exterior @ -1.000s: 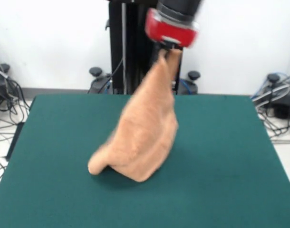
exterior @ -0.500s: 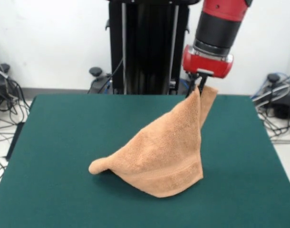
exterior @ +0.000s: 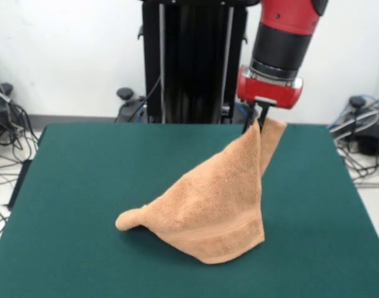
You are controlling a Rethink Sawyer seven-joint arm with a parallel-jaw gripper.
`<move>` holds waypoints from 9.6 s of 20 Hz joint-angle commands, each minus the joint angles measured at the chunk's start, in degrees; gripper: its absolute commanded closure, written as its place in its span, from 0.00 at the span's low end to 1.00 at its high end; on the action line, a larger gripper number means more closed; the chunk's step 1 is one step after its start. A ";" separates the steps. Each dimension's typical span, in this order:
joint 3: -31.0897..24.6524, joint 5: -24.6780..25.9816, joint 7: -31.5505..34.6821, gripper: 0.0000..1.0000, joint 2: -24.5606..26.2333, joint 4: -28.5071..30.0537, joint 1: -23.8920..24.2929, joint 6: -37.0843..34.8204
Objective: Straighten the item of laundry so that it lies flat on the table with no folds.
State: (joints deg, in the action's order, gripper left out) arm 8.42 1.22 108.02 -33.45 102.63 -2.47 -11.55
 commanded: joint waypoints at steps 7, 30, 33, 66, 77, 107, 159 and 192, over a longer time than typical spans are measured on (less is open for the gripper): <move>-14.05 -8.16 12.80 1.00 6.26 -0.95 3.29 7.24; -33.07 -8.09 12.13 1.00 13.49 -2.47 12.56 19.68; -31.60 -9.26 12.32 1.00 13.66 -1.94 11.83 19.11; 19.37 -32.49 14.35 0.00 35.41 -12.96 -20.32 -2.67; -2.49 -27.25 9.50 0.00 22.74 -6.47 -6.83 8.92; -36.20 -7.08 6.77 0.00 8.68 10.13 20.00 11.89; -3.90 10.16 11.61 0.00 25.71 -13.53 14.11 16.64; -52.48 32.33 -1.96 0.00 47.72 -11.94 54.38 7.18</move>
State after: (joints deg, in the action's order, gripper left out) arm -37.35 30.06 107.52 9.49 94.18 59.48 -5.40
